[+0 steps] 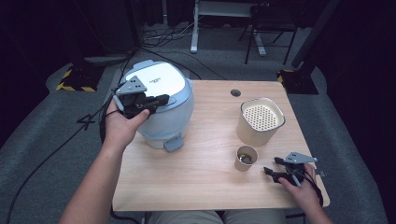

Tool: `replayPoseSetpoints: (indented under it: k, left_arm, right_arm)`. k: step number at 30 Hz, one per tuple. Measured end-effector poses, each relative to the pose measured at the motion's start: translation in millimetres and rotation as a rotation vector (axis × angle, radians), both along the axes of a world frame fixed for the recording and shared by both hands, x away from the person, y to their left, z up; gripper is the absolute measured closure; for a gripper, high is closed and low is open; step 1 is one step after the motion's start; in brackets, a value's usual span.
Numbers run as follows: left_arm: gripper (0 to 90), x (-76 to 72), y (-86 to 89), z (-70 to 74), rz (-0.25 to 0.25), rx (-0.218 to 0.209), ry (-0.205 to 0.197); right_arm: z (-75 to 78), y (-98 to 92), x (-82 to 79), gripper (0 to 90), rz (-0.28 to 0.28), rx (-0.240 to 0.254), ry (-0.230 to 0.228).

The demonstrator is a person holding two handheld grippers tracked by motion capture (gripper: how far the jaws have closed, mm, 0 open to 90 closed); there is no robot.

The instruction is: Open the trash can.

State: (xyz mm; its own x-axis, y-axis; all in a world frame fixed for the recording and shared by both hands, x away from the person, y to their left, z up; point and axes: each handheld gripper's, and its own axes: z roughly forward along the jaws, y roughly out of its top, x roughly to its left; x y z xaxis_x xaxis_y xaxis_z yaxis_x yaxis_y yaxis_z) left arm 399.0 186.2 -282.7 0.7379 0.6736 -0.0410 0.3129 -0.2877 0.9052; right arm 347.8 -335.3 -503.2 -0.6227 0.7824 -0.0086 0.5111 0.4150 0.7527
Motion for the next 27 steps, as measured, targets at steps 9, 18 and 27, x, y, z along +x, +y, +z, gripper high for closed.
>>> replayPoseSetpoints:
  k: [9,18,27]
  left_arm:
    - [88.3,3.4,-4.0,-3.2,0.011,0.022,0.011]
    - [89.4,0.6,-11.2,1.0,0.042,0.094,-0.003]
    - [89.8,-0.8,-14.5,1.5,0.049,0.123,-0.003]
  right_arm:
    - [0.0,0.0,0.1,32.4,0.000,0.000,0.000]
    - [0.0,0.0,0.0,32.4,0.000,0.000,0.000]
    - [0.0,0.0,-0.1,32.4,-0.001,0.000,-0.001]
